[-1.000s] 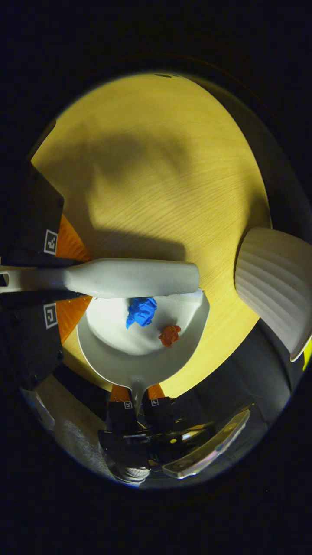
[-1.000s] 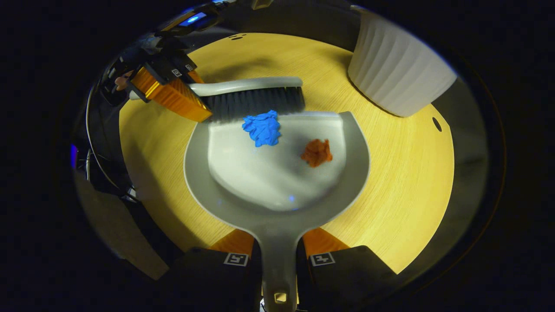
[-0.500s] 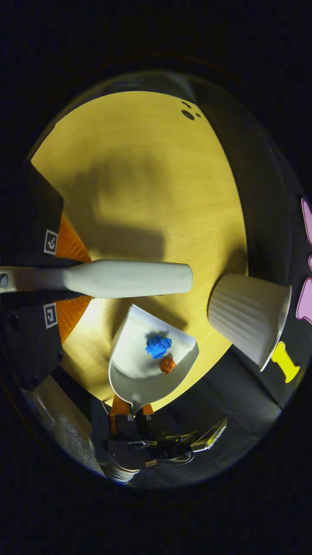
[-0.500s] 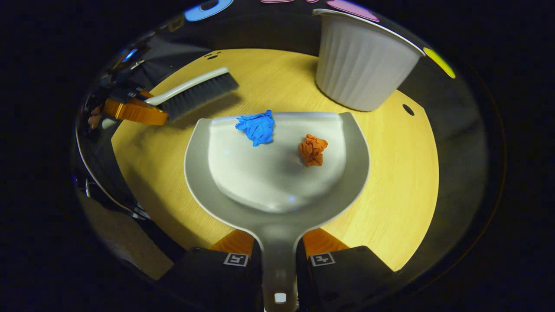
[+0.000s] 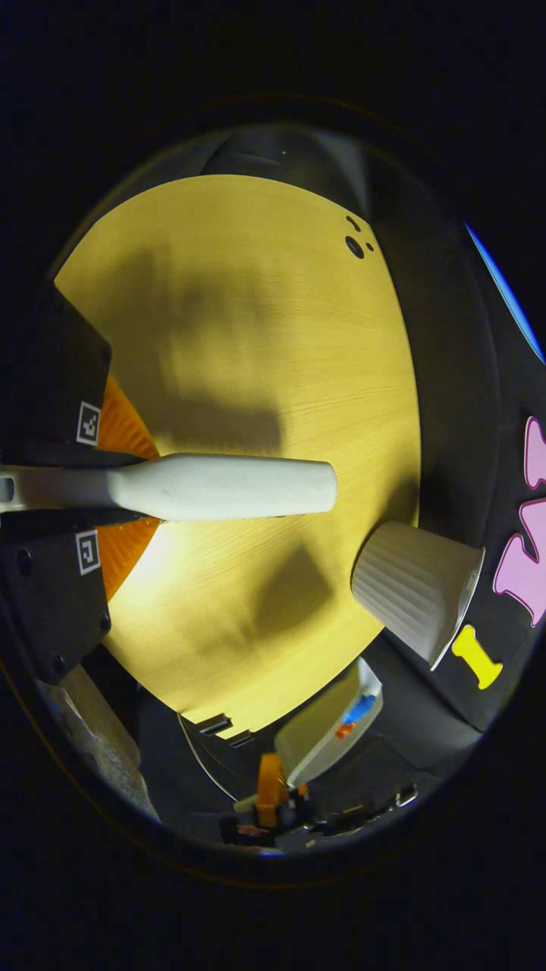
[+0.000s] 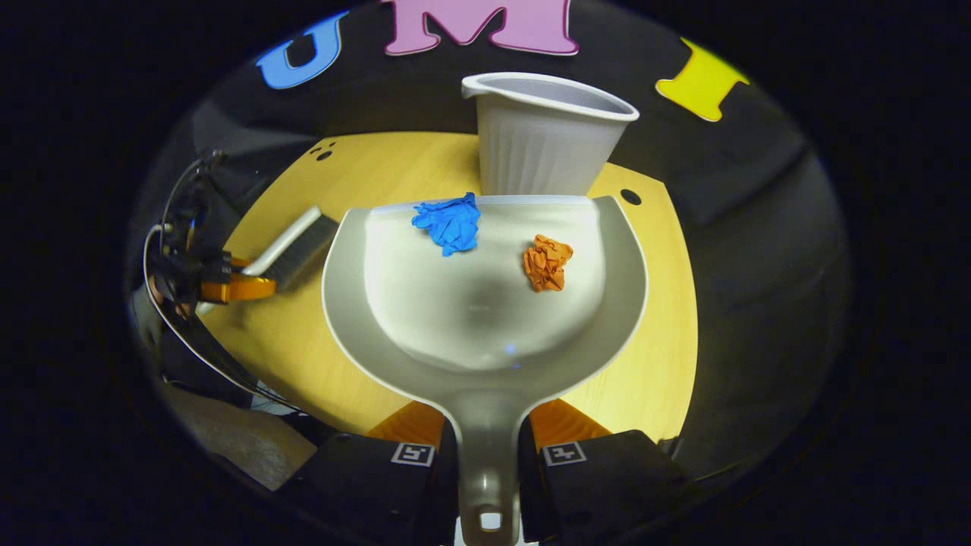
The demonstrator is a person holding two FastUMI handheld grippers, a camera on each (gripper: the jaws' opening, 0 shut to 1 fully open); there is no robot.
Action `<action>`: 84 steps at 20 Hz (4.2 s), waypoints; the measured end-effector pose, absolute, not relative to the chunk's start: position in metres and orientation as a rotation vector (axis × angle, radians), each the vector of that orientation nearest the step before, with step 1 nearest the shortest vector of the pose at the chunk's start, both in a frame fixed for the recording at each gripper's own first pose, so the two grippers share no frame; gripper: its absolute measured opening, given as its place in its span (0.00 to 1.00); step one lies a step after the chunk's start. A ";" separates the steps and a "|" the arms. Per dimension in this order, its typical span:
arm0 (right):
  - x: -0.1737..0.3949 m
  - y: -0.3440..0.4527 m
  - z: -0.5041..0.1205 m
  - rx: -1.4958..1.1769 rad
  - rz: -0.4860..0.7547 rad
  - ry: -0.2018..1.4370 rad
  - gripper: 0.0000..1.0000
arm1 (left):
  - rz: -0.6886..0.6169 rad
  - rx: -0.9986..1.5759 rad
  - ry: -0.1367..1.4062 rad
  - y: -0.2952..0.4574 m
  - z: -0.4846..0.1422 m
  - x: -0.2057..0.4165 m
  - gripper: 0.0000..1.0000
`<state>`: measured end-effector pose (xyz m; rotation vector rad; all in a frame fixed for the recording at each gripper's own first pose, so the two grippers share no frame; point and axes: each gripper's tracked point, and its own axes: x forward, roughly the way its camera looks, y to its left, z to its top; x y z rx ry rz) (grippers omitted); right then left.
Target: Pick up the small broom and dustpan from the desktop, sweep the trash into the dustpan with the broom, and then empty the trash into the garbage bin.
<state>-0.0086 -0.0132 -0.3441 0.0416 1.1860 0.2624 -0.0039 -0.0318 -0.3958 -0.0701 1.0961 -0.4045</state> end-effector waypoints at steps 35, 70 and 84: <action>0.264 -0.136 -0.267 -0.832 0.254 1.434 0.36 | -0.368 -0.155 1.151 -0.030 -0.411 -0.010 0.26; 0.001 0.015 -0.298 -0.144 0.450 1.177 0.35 | -0.216 0.025 1.120 -0.010 -0.404 -0.003 0.27; -0.050 0.088 -0.473 -0.092 0.367 1.312 0.36 | -0.183 0.160 1.141 -0.007 -0.430 -0.002 0.24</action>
